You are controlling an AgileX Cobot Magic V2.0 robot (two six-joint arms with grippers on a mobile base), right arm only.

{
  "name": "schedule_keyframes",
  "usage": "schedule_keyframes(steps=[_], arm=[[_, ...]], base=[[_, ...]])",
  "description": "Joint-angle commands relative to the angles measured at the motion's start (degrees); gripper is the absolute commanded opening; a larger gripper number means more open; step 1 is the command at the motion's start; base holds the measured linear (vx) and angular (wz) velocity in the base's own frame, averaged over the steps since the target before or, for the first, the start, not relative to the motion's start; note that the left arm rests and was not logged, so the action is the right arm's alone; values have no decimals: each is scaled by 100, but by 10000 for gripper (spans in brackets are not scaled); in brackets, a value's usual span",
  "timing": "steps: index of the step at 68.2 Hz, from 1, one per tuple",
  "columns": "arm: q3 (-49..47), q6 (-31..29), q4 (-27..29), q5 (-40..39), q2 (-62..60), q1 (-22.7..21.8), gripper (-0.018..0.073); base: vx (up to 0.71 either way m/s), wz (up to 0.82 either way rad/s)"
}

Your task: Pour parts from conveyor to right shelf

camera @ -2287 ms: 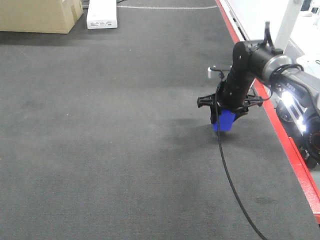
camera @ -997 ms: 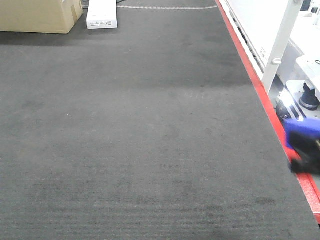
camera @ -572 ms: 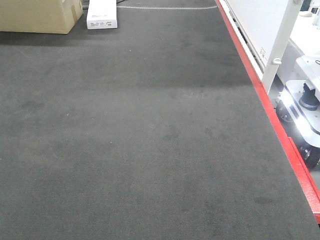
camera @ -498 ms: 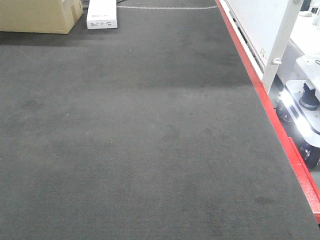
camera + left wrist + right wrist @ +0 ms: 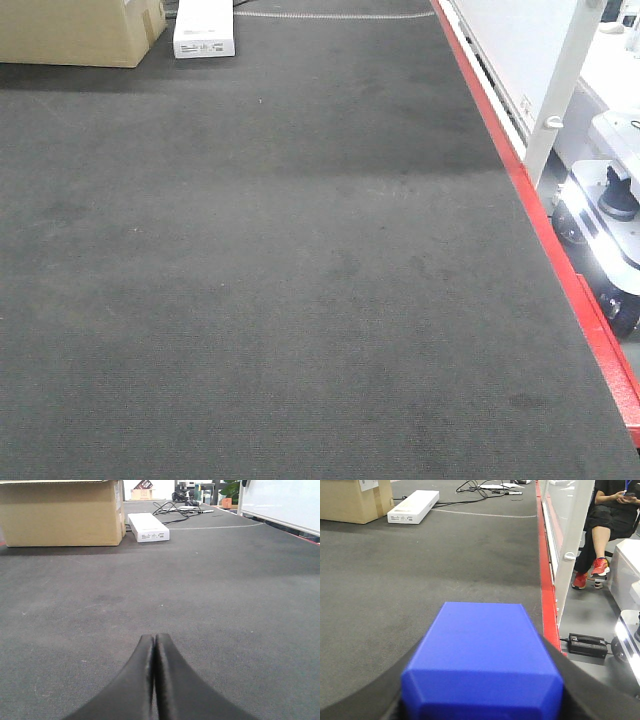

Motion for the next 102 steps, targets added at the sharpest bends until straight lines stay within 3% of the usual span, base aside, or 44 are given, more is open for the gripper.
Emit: schedule_keyframes(steps=[1,70,102], arm=[[-159,-21,-49,-447,49,-6,-10],[-159,-21,-49,-447,88,-6,-10],[-159,-21,-49,-447,96,-6,-10]], base=[[0,0],[-1,-2],[-34,-52]])
